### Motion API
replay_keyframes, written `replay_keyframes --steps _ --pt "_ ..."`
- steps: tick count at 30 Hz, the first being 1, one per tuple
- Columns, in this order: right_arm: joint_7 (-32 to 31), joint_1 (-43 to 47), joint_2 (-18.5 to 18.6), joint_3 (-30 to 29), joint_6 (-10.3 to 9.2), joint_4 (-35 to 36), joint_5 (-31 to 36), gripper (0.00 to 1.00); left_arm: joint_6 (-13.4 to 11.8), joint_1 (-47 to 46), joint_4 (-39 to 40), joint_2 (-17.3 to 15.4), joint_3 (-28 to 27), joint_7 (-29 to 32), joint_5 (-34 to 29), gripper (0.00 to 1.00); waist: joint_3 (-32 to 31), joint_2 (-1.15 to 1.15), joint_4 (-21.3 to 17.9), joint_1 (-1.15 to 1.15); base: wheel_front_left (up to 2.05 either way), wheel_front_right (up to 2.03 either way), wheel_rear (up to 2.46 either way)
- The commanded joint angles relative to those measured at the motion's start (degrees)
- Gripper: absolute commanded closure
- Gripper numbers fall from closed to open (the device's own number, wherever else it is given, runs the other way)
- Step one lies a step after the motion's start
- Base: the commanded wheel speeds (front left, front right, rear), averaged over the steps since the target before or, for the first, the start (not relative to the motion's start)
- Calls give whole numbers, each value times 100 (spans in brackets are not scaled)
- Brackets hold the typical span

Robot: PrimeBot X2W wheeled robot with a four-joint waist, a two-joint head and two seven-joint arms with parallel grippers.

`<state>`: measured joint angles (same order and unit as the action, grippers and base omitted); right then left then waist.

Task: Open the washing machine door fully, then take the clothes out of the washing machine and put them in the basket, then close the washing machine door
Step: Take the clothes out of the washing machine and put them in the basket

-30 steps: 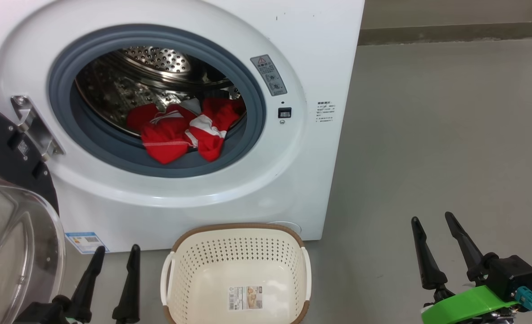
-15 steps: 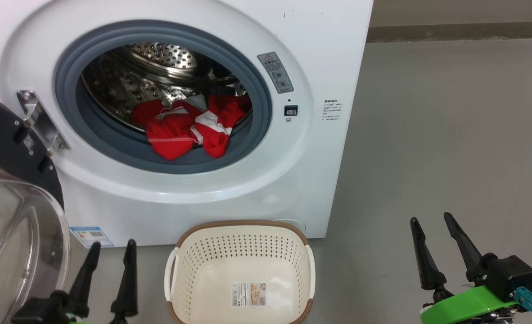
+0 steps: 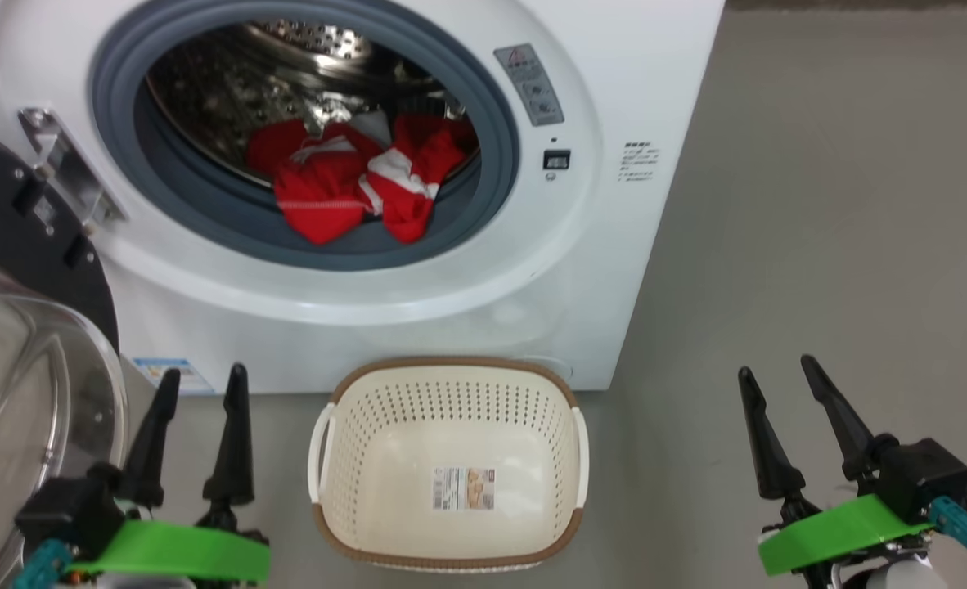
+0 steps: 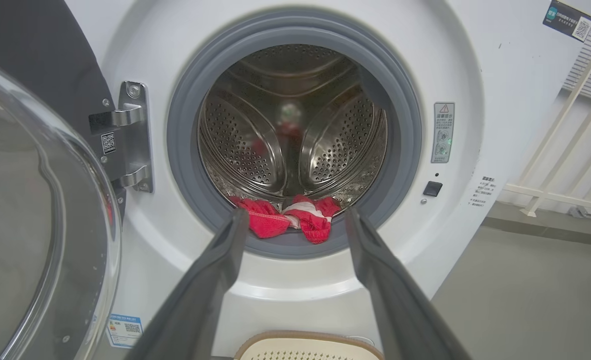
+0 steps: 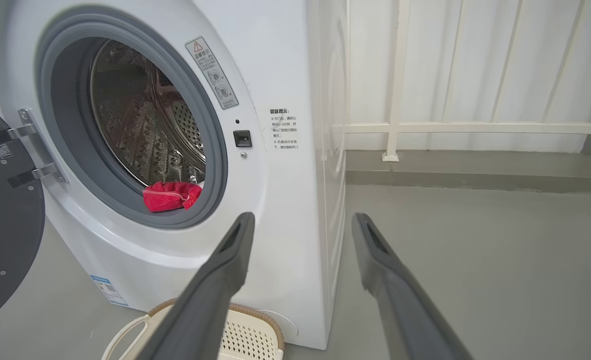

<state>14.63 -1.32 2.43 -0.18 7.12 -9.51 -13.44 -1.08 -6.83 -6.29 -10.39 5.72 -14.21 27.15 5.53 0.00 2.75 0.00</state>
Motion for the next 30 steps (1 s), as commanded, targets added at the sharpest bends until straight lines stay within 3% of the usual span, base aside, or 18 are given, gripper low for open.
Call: replay_keyframes --steps 1,17,25,30 --pt "37 -280 44 156 36 177 80 0 -54 -358 83 -69 -233 -35 -54 0 276 0 123 0 0 0 0" --pt "37 -799 44 267 36 300 289 0 39 -1633 -319 114 -128 -72 -273 0 1146 0 137 0 0 0 0" --pt "37 -1025 44 279 36 341 278 0 24 -2373 -564 200 -403 -77 -435 0 1594 0 5 0 0 0 0" --pt "37 -1153 44 277 36 379 248 0 243 -2837 -791 268 -564 -78 -482 0 1854 0 -115 0 0 0 0"
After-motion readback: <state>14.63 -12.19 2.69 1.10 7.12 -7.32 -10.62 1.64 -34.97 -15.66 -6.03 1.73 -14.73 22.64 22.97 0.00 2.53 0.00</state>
